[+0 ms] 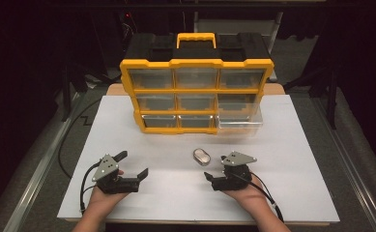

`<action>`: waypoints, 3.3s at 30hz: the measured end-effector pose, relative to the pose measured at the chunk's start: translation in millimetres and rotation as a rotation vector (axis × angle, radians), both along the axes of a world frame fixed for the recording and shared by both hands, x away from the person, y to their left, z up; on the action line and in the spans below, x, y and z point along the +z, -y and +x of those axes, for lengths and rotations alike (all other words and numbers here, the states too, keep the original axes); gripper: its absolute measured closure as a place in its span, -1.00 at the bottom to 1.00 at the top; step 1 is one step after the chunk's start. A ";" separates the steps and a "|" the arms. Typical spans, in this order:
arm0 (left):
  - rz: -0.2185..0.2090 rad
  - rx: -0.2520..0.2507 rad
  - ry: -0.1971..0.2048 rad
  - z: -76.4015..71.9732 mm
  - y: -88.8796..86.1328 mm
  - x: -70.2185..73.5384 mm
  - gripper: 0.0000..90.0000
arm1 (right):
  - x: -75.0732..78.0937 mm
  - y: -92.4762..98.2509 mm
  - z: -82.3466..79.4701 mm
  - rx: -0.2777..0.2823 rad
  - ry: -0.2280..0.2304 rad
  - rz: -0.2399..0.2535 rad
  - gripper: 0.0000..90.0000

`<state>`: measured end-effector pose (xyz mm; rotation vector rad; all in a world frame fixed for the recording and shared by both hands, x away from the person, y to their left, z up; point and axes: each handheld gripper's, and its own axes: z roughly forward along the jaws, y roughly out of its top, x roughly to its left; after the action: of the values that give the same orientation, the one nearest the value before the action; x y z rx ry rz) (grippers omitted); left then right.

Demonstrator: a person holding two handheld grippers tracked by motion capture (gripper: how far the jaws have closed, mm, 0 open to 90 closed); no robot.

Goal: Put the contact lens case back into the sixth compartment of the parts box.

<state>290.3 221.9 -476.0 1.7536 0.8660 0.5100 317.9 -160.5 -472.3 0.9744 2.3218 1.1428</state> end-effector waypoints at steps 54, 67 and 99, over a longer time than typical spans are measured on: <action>0.004 -0.009 -0.007 -1.2 -0.6 -0.8 -1.00 | -2.8 -39.5 44.5 0.034 -0.043 -0.100 0.11; -0.002 -0.003 -0.008 0.2 -1.4 -1.5 -1.00 | 3.5 -10.8 19.3 0.033 -0.001 -0.051 0.10; -0.028 0.043 -0.007 3.3 -6.6 -0.3 -1.00 | 11.6 78.0 -21.6 -0.066 0.021 -0.016 0.11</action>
<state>293.6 228.5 -476.3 1.7152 0.9130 0.5179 296.3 -238.5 -460.7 1.0203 2.2623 1.1012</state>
